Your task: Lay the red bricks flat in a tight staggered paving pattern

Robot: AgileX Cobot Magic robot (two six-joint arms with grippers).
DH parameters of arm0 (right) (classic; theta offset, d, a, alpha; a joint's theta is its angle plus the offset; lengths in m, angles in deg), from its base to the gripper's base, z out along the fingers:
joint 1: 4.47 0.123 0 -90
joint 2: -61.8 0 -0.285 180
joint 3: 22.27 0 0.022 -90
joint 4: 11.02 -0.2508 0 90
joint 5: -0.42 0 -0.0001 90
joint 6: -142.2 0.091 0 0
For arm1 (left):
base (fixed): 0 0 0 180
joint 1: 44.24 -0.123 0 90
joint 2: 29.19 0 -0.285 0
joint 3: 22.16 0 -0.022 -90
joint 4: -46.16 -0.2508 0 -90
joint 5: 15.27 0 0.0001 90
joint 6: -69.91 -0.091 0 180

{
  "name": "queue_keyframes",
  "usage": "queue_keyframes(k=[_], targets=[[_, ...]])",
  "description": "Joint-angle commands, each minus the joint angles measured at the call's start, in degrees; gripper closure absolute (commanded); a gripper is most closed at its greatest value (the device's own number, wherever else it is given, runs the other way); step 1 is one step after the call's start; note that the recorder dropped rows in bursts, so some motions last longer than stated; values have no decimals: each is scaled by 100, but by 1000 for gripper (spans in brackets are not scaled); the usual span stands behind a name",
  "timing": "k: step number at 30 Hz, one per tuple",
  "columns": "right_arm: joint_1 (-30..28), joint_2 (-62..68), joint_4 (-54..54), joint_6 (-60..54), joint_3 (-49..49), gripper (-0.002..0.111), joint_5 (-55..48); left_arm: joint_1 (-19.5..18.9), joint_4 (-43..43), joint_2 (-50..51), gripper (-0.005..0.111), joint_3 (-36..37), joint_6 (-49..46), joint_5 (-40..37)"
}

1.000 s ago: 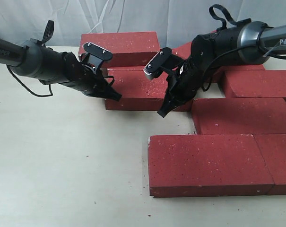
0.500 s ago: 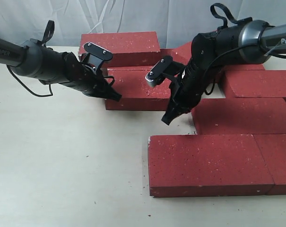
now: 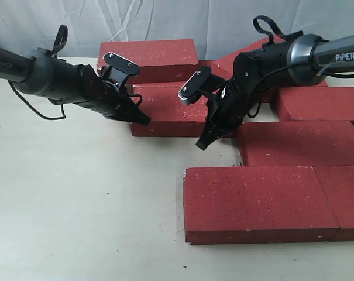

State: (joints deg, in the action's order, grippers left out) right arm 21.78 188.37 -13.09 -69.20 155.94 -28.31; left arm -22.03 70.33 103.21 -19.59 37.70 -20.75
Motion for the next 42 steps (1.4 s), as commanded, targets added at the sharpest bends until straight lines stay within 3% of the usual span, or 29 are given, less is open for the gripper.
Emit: queue_keyframes(k=[1,13,31,42], targets=[[-22,-122,54,62,34,109,-57,76,25,20,107,-17,11,75],[84,-993,-476,94,34,109,-1186,76,-41,20,107,-17,11,35],[84,-1028,-444,107,22,109,-1154,335,102,20,107,-17,23,416],[84,-1028,-444,107,22,109,-1166,683,240,20,107,-79,23,602]])
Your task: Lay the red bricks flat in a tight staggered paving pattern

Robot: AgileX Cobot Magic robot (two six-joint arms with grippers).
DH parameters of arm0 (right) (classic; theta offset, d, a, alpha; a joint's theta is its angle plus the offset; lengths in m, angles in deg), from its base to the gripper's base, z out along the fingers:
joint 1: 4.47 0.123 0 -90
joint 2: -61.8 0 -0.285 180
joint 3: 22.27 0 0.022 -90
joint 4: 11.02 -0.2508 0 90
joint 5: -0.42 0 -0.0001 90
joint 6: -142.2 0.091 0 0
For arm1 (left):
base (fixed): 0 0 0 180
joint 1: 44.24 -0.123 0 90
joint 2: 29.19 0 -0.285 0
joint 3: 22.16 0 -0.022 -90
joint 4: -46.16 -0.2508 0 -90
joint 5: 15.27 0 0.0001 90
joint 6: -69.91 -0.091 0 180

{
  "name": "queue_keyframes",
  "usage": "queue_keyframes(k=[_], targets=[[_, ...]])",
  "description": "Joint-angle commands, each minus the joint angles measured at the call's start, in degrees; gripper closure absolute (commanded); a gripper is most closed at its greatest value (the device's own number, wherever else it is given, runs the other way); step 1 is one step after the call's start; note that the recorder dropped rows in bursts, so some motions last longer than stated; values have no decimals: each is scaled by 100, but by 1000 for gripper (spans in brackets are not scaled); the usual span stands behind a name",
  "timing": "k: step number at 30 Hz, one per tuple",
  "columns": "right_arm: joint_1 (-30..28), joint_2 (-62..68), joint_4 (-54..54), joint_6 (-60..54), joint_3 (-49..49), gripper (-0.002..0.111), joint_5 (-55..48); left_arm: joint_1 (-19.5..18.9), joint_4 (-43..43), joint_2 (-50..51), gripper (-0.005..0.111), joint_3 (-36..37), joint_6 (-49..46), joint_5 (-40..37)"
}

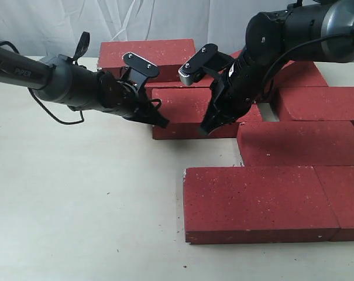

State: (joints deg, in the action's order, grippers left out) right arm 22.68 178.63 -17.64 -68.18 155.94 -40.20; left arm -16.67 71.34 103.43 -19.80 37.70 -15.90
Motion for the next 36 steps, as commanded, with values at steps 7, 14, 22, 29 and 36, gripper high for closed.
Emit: queue_keyframes(k=[7,14,22,29,36], targets=[[-6,-54,11,5,22,109,23,170,290,88,107,-113,23,161],[-6,-54,11,5,22,109,23,170,290,487,107,-452,23,-63],[-6,-54,54,5,22,109,36,309,345,487,107,-677,23,-74],[-6,-54,54,5,22,109,36,424,427,646,107,-916,23,-131],[-6,-54,54,5,22,109,36,450,464,889,107,-1030,23,-164]])
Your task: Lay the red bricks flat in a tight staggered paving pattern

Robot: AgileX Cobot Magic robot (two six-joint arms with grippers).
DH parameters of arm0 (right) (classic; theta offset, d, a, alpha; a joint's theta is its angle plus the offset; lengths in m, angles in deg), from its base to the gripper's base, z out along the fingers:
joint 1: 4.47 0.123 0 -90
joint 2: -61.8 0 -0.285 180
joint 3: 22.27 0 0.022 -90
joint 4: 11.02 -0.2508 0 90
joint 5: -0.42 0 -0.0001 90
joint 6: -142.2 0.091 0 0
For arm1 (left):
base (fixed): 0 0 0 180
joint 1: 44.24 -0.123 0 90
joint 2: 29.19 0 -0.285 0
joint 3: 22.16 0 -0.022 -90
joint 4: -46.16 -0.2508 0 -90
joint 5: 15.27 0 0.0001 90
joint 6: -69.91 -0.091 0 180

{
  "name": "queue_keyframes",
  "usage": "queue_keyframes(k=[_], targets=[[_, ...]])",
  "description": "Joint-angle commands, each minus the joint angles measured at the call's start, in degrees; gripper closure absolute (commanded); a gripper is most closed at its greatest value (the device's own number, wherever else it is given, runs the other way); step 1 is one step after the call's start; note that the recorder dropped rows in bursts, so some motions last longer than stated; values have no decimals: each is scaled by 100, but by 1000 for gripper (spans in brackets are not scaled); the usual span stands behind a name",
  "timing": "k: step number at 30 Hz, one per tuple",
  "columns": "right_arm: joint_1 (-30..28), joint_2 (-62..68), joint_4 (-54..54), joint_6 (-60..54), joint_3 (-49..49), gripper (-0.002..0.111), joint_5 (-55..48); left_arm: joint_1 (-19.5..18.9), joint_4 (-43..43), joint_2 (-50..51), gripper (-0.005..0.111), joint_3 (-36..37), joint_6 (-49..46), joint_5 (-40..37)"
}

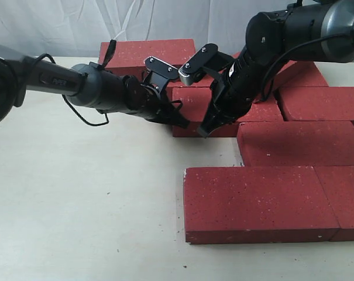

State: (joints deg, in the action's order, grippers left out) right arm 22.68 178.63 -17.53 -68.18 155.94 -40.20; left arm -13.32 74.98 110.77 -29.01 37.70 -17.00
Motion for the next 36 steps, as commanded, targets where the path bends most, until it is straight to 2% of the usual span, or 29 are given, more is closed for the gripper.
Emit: queue_keyframes(k=[1,7,18,25,31,36], targets=[[-6,-54,43,5,22,109,36,129,101,180,107,-133,23,-72],[-6,-54,44,5,22,109,64,293,101,178,107,-385,23,-94],[-6,-54,44,5,22,109,49,305,290,346,107,-474,23,-299],[-6,-54,44,5,22,109,66,295,121,315,107,-474,23,-334],[-6,-54,44,5,22,109,66,158,-114,142,107,-474,23,-881],[-6,-54,12,5,22,109,141,-173,-352,-4,107,-474,31,-1446]])
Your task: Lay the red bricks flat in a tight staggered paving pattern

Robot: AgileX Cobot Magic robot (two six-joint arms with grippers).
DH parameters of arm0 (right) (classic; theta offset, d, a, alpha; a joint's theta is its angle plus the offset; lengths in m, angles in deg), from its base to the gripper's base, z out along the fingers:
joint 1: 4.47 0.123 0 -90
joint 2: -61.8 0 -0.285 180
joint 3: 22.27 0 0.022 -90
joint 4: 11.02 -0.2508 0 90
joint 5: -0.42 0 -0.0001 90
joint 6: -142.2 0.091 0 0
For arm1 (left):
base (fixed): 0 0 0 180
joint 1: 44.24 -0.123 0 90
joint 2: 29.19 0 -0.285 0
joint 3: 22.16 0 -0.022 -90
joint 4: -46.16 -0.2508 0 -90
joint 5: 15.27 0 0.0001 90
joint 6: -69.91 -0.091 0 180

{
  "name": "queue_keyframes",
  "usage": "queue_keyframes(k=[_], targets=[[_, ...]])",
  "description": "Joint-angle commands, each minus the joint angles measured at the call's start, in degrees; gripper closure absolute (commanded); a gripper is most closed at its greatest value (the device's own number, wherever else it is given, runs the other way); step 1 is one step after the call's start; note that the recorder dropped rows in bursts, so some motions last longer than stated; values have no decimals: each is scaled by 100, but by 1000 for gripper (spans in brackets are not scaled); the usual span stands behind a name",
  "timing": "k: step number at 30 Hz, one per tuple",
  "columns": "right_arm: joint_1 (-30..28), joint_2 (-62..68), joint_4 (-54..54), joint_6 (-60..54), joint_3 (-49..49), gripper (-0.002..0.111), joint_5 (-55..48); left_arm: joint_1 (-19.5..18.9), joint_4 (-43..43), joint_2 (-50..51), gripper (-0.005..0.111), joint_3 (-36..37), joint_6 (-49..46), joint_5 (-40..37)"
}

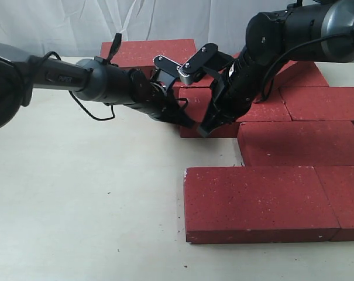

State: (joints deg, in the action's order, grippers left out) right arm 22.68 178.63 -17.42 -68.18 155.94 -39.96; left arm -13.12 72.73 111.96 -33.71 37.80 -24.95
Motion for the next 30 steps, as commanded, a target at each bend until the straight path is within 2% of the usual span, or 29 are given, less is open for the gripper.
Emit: queue_keyframes(k=[1,9,16,19,22,28,30], targets=[[-6,-54,-12,5,22,109,130,-270,-128,-149,107,-4,21,-735],[-6,-54,-34,28,22,109,280,-678,-222,-380,107,-4,21,-1432],[-6,-68,-335,28,34,109,502,-827,-728,-1207,107,-4,21,-2369],[-6,-127,-271,-55,34,109,844,-827,-860,-1659,107,-4,21,-2401],[-6,-194,-4,-152,34,109,1634,-912,-969,-2018,107,-4,21,-2167],[-238,-210,11,36,44,109,3726,-1628,-897,-2402,107,-4,121,-1852],[-404,-121,-242,83,343,109,3468,-1968,-897,-2402,107,-4,250,-1760]])
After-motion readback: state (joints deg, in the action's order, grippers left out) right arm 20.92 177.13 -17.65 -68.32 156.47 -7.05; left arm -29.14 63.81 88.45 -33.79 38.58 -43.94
